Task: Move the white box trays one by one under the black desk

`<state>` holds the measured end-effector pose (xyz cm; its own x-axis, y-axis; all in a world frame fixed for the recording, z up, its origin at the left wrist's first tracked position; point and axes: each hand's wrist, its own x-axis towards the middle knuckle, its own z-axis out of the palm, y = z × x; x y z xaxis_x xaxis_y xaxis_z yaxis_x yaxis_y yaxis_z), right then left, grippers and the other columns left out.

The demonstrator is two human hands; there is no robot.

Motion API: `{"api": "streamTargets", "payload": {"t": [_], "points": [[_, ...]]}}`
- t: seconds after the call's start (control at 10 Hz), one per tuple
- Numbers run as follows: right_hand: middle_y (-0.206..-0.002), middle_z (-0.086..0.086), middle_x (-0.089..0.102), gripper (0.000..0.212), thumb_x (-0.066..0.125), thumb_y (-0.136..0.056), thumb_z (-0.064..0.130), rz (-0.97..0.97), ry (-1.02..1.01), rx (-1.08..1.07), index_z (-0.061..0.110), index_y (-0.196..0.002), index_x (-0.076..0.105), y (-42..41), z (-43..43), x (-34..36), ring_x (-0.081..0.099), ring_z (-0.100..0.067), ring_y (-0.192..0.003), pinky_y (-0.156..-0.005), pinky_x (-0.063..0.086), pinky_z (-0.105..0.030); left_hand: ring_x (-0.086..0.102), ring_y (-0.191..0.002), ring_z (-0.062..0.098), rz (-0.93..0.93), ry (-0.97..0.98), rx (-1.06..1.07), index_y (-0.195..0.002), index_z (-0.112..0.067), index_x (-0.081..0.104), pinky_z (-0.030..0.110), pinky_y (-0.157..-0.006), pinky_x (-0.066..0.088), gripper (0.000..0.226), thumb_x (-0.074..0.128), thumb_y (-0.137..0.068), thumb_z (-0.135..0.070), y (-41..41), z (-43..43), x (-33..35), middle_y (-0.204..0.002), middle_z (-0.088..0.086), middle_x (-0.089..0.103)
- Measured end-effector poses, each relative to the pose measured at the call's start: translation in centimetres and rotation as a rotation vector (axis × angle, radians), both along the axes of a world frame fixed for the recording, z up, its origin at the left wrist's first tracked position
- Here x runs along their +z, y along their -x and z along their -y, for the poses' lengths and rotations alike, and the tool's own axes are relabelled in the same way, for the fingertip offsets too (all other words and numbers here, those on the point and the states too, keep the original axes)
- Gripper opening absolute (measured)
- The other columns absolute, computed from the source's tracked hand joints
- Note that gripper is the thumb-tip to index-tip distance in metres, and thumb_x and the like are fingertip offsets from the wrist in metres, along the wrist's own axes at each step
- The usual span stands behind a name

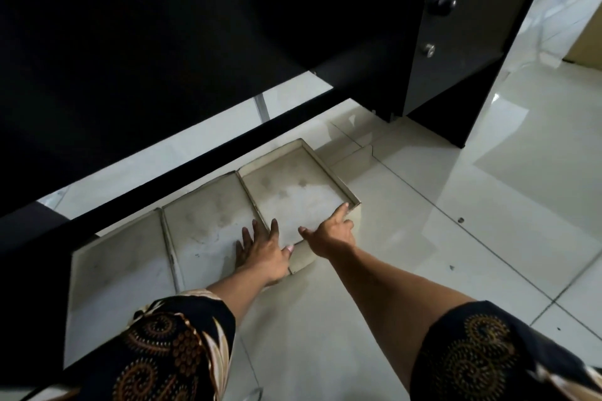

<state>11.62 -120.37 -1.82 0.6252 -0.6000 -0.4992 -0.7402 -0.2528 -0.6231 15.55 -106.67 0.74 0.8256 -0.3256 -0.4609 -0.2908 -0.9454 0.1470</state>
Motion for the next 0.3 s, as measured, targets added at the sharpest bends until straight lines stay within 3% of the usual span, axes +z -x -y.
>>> {"api": "streamTargets", "payload": {"t": [0.3], "points": [[-0.164,-0.021,0.002,0.112,0.066,-0.085,0.059,-0.022,0.135,0.149,0.018,-0.157,-0.01,2.4,-0.8,8.8,0.015,-0.036,-0.149,-0.115,0.029,-0.045,-0.016,-0.15,0.031,0.101,0.001,-0.019,-0.155,-0.036,-0.005,0.049,-0.122,-0.004,0.071,0.024,-0.096,-0.064,0.6,0.5,7.7,-0.164,0.006,-0.018]]}}
